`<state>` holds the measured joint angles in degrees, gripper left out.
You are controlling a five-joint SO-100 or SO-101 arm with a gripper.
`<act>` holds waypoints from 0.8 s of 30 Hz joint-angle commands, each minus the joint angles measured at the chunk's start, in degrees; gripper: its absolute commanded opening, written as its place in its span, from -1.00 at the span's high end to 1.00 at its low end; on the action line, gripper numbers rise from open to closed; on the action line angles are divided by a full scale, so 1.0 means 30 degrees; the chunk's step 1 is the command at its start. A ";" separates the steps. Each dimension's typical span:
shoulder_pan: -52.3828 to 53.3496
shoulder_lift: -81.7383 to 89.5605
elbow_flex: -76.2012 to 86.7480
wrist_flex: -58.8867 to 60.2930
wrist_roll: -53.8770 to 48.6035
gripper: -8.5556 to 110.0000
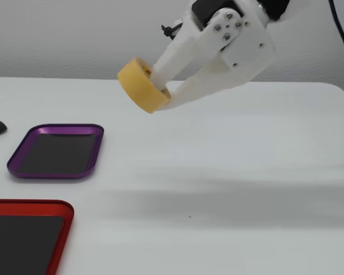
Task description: Grasp a tape and put it in the right purple dish.
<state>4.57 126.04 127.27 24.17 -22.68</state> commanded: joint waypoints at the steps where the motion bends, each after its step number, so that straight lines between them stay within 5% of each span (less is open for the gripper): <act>1: 0.0879 -0.1172 0.0381 -0.5537 -0.0176 0.87; 13: 0.3545 -1.3916 -1.0049 -0.5303 -0.0146 0.87; 24: 0.4600 -1.6875 -1.4150 -0.4336 0.0029 0.87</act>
<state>18.19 75.23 88.68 10.99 -22.85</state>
